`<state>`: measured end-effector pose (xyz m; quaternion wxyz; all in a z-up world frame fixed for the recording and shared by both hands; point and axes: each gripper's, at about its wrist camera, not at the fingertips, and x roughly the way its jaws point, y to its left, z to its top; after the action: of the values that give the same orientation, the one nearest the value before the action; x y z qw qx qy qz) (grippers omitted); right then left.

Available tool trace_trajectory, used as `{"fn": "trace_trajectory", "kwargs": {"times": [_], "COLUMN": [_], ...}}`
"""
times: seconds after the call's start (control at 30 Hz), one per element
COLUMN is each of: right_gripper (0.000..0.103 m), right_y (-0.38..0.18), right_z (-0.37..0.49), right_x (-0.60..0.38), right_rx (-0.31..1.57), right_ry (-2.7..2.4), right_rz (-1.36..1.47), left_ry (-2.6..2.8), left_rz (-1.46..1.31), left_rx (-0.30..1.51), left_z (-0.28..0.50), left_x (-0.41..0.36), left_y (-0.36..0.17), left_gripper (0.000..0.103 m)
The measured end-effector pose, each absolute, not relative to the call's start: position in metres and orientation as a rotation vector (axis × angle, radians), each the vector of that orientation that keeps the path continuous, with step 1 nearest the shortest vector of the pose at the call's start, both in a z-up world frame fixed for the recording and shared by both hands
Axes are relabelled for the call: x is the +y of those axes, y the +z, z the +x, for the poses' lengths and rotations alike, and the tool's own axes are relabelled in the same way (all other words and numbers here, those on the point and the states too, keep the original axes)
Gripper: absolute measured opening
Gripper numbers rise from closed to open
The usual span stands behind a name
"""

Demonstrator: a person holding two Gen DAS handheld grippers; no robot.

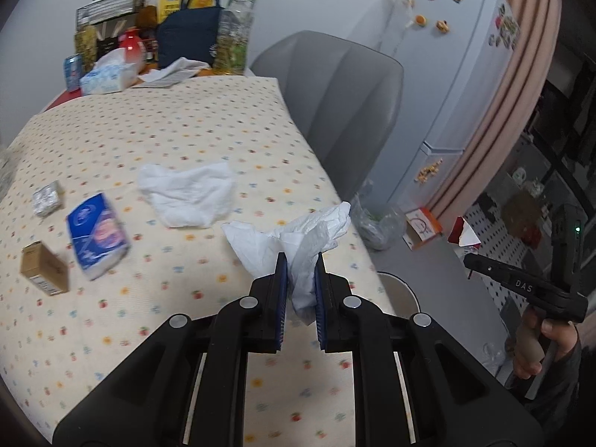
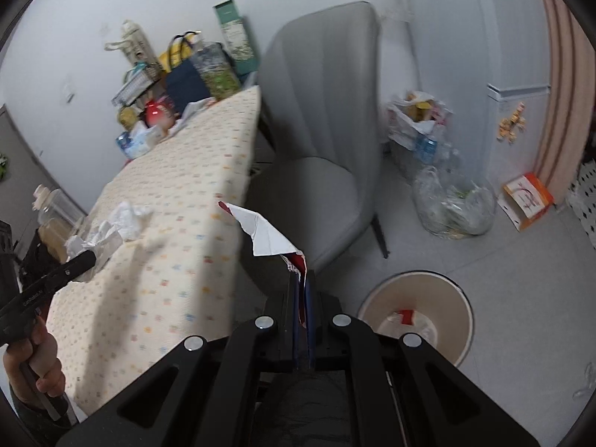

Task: Collect trash
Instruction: 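Carry both items over the bin and open both grippers to drop them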

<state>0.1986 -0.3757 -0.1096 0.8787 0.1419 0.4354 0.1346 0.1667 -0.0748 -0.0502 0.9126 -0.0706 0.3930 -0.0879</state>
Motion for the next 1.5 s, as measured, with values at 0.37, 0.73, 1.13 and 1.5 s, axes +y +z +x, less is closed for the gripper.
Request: {"fn": "trace_trajectory", "kwargs": {"times": [0.37,0.73,1.13,1.5], "right_gripper": [0.008,0.079,0.089,0.089], "right_y": [-0.173,-0.227,-0.229,-0.227], "right_z": [0.202,0.194,0.165,0.143], "right_x": [-0.436,-0.496,-0.567,-0.6], "right_rx": [1.005,1.05,1.002,0.969], "right_ry": [0.203,0.072,-0.065,-0.13], "right_rz": [0.399,0.53,0.578,0.612], "left_ry": [-0.256,-0.319,-0.473,-0.558], "left_rz": [-0.056,0.021,0.109,0.148], "left_rx": [0.88,0.947,1.013,1.107], "left_z": [0.194,0.216,0.235,0.246], "left_x": [-0.145,-0.207,-0.303,-0.364], "left_y": [-0.067,-0.085,-0.109,-0.146], "left_gripper": [0.013,0.013,0.014,0.041]}}
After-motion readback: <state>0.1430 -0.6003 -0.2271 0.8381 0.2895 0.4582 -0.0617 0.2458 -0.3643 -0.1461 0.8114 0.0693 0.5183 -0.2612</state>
